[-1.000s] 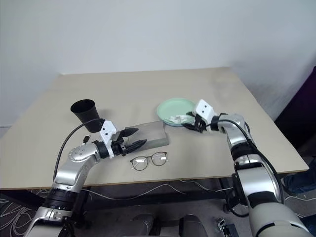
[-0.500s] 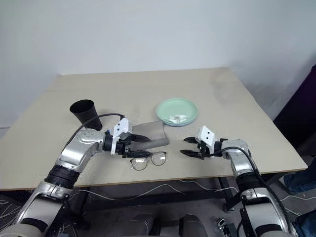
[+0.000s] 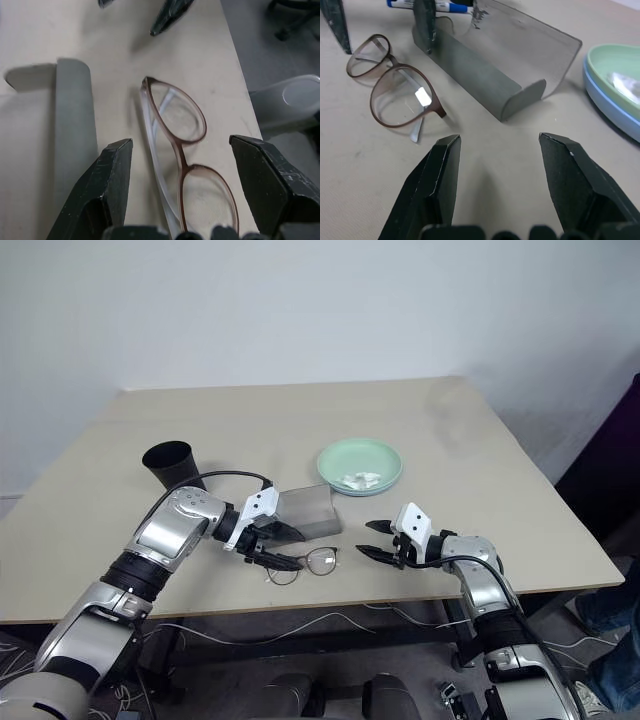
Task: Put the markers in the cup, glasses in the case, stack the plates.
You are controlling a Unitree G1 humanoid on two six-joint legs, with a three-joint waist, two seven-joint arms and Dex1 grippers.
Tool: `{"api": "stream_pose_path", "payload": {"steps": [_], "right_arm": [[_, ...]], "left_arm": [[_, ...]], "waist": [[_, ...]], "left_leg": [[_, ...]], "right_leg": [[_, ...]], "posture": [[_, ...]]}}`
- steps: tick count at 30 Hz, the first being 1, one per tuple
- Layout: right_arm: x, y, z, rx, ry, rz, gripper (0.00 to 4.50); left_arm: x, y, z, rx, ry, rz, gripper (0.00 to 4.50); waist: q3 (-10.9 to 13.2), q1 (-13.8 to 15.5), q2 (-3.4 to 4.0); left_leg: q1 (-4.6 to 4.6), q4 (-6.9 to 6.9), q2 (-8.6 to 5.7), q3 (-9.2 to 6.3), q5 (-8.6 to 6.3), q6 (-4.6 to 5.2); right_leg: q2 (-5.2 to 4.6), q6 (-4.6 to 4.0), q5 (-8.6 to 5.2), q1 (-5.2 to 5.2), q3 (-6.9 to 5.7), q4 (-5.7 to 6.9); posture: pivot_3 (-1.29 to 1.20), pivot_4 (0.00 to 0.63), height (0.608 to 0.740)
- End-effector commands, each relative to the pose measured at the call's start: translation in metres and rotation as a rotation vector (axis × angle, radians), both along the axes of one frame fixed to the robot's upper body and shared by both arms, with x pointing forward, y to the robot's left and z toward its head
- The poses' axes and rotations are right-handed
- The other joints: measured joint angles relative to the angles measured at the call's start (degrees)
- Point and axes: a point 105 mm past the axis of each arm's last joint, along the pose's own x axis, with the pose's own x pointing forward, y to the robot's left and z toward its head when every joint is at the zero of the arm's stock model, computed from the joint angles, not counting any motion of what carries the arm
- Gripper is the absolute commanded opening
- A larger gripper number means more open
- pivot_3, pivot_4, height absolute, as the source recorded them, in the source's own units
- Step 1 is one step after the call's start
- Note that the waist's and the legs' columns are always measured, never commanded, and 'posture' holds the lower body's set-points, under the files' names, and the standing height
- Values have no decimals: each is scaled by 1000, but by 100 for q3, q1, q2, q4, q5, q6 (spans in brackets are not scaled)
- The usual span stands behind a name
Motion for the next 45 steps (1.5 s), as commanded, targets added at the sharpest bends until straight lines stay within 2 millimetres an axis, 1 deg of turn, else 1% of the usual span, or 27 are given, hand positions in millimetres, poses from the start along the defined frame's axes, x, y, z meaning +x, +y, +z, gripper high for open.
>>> {"api": "stream_pose_path", "payload": {"steps": [1,7,10,13,22,25,26,28,34,37,43,45], "right_arm": [[2,5,16,47,-62,-9,2689],[0,5,14,48,-59,-25,2689],[-1,5,13,46,-58,-31,2718],[-1,4,12,42,-56,-34,2718],[1,6,11,30,-58,-33,2718],[2,6,11,27,-59,-31,2718],[2,7,11,27,-60,-30,2718],[2,7,11,26,-61,-29,2718],[3,9,15,35,-68,-21,2718],[0,9,20,61,-62,6,2718],[-6,7,23,79,-29,50,2718],[-7,4,25,80,-21,60,2718]], "left_arm": [[6,-3,8,22,-42,-38,3285],[7,-8,2,38,-40,-48,3285],[8,-11,2,32,-43,-49,2652],[8,-12,2,30,-49,-52,1641],[8,-11,2,28,-63,-50,1641],[9,-9,5,21,-69,-45,1022],[9,-9,5,22,-71,-44,749],[10,-9,5,23,-77,-43,37],[10,-10,11,6,-91,-47,37],[10,-11,15,-4,-96,-47,37],[10,-10,19,-10,-101,-44,37],[11,-8,25,-14,-116,-44,37]], "waist": [[0,1,0],[1,3,-2],[2,2,-3],[2,2,-3],[2,1,-3],[2,2,-3],[2,1,-3],[1,2,-3],[1,2,-3],[1,5,-3],[2,2,-4],[2,2,-4]], "left_leg": [[0,0,0,0,0,0],[-4,4,0,-2,0,1],[-4,4,0,-3,0,1],[-5,4,0,-4,0,1],[-5,6,0,-6,0,1],[-4,6,0,-6,0,1],[-4,6,0,-6,0,1],[-4,7,0,-6,0,1],[-2,12,0,-10,0,1],[-3,12,0,-11,-1,1],[-4,12,0,-11,-1,1],[-4,12,0,-12,-1,1]], "right_leg": [[0,0,0,0,0,0],[-4,0,0,3,-4,-1],[-4,1,0,3,-5,-2],[-4,1,-1,3,-6,-3],[-3,1,0,4,-8,-3],[-3,1,-1,4,-8,-3],[-3,1,0,4,-7,-3],[-3,1,0,5,-8,-3],[-4,1,0,12,-11,-2],[-4,1,0,12,-12,-2],[-3,1,-1,11,-12,-3],[-3,1,-1,11,-12,-3]], "posture": [[0,0,737],[0,0,737],[0,0,737],[0,0,737],[0,0,737],[0,0,737],[0,0,737],[0,0,737],[0,0,737],[0,0,737],[0,0,737],[0,0,737]]}}
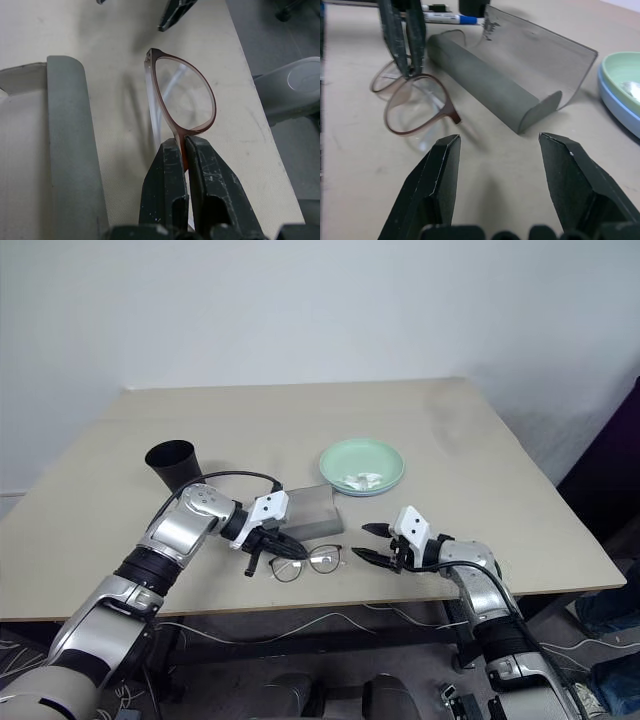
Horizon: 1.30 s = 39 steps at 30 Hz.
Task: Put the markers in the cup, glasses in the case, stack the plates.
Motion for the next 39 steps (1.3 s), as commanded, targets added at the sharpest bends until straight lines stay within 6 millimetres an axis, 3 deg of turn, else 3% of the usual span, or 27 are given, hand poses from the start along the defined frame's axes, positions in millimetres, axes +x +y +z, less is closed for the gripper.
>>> {"api": "stream_pose_path", "payload": {"steps": [1,8,14,19,27,39], "right_arm": [[2,-5,22,30,-50,26,2718],[5,-11,21,7,-49,10,2718],[7,-11,22,5,-57,3,2718],[8,-8,21,7,-60,3,2718],[7,-5,20,14,-63,-3,2718],[5,-5,16,20,-57,-16,2718]], "left_arm": [[7,2,27,-37,-77,-5,37],[16,3,53,-74,-149,11,37],[46,8,75,-76,-305,111,37],[67,12,69,-12,-404,157,37],[76,9,46,46,-449,152,37],[84,6,36,75,-504,155,37]], "waist": [[0,-1,0],[1,2,-2],[2,2,-3],[2,15,-4],[4,28,-11],[3,29,-16]], "left_leg": [[0,0,0,0,0,0],[-2,0,0,-1,0,0],[-2,0,0,0,0,0],[-1,1,0,1,0,0],[-2,3,0,5,0,0],[-3,8,-1,5,0,1]], "right_leg": [[0,0,0,-1,0,0],[-1,0,0,-1,-1,0],[-1,0,0,-2,-1,-1],[1,1,1,0,-2,-1],[2,8,5,-2,-1,-2],[2,16,9,2,-9,-2]], "posture": [[0,0,737],[0,0,737],[0,0,737],[0,0,737],[0,0,737],[0,0,737]]}}
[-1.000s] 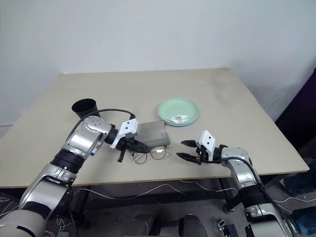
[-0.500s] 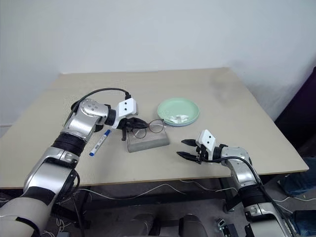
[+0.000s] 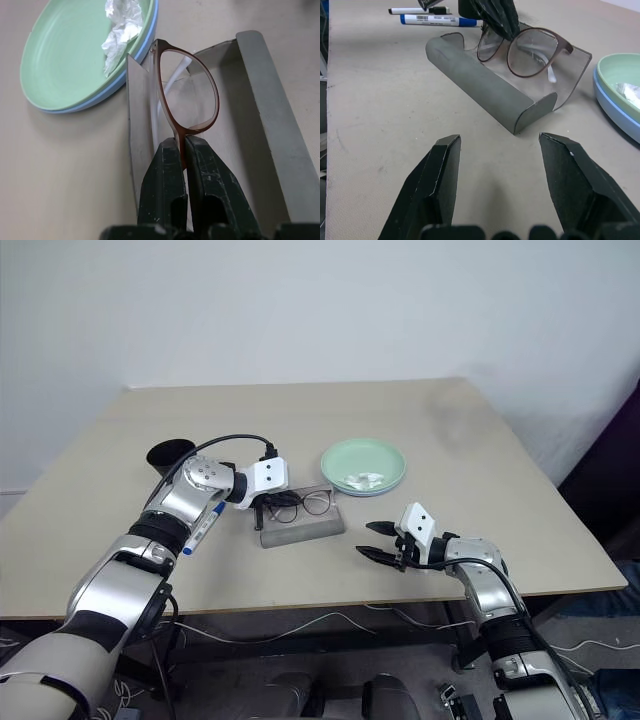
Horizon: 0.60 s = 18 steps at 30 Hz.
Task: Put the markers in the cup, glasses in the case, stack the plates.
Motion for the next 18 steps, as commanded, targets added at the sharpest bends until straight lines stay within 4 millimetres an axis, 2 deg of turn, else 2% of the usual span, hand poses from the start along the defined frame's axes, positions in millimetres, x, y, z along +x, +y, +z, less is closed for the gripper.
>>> {"api": "stream_pose_path", "payload": {"steps": [1,7,11,15,18], "right_arm": [[3,3,13,20,-58,4,2718],[3,4,12,22,-57,1,2718],[3,3,11,20,-55,-3,2718],[2,3,10,19,-52,-6,2718],[3,3,9,18,-50,-6,2718]], "left_arm": [[6,-8,17,-11,-61,-23,37],[2,-12,2,11,-29,-44,37],[-7,-14,-4,3,53,-72,37],[-18,-9,-12,20,153,-102,37],[-19,-7,-14,32,162,-97,37]], "waist": [[0,0,0],[-1,0,-2],[-2,-1,-2],[-2,-4,-2],[-2,-9,-2]], "left_leg": [[0,0,0,0,0,0],[1,3,0,0,0,0],[2,5,0,1,0,0],[3,7,0,2,0,1],[3,6,0,2,0,1]], "right_leg": [[0,0,0,0,0,0],[1,2,2,3,-3,1],[1,3,2,5,-4,1],[3,4,2,6,-8,1],[3,4,2,6,-6,1]], "posture": [[0,0,737],[0,0,737],[0,0,737],[0,0,737],[0,0,737]]}}
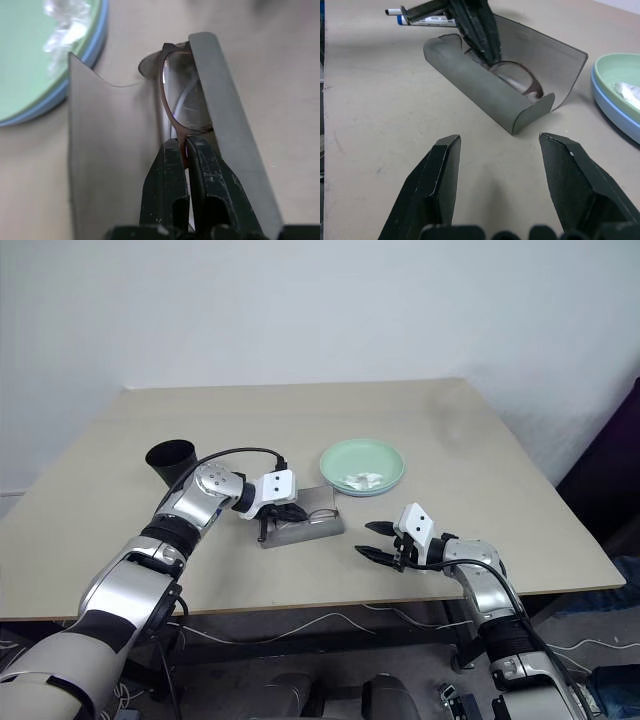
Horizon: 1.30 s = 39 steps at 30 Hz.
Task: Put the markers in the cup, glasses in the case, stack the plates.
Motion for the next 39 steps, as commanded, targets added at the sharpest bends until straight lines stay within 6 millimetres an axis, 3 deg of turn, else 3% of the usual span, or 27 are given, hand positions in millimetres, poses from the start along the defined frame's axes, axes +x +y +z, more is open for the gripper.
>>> {"api": "stream_pose_path", "payload": {"steps": [1,4,9,13,16,21,24,29,39], "right_arm": [[3,2,10,14,-49,2,2718],[3,2,10,14,-48,3,2718],[4,3,11,14,-51,7,2718],[4,3,11,13,-51,8,2718],[3,3,11,13,-51,11,2718],[2,5,13,16,-56,19,2718],[1,6,15,16,-65,25,2718],[0,11,29,33,-114,43,2718],[-4,14,61,69,-188,64,2718]], "left_arm": [[-3,2,1,-1,16,-9,37],[-2,1,2,-10,14,0,660],[6,1,8,-20,-57,33,2328],[15,-6,27,-99,-107,66,2328],[28,-11,54,-192,-183,120,2328],[51,-5,82,-242,-319,249,2328],[61,5,84,-206,-389,319,1715],[62,14,62,-77,-427,320,19],[45,15,13,42,-288,261,19]], "waist": [[0,0,0],[0,2,0],[-1,5,-3],[-1,5,-3],[1,13,-6],[2,20,-11],[1,10,-11],[2,9,-13],[0,37,-20]], "left_leg": [[0,0,0,-1,0,0],[1,0,0,-2,0,0],[2,1,0,-3,0,0],[1,1,0,-3,0,0],[0,1,0,-4,0,0],[0,8,0,-4,0,0],[3,8,0,2,0,0],[3,7,0,3,0,0],[-1,12,-2,6,-2,5]], "right_leg": [[0,0,0,0,0,0],[0,0,0,0,2,0],[-1,0,0,2,4,0],[-1,1,0,1,4,0],[-1,1,1,1,3,0],[-1,7,5,4,-1,0],[0,10,6,5,-3,0],[5,13,8,2,-2,3],[-1,15,9,4,-6,0]], "posture": [[0,0,737],[0,0,737],[0,0,737],[0,0,737],[0,0,737],[0,0,737],[0,0,737],[0,0,737],[0,0,737]]}}
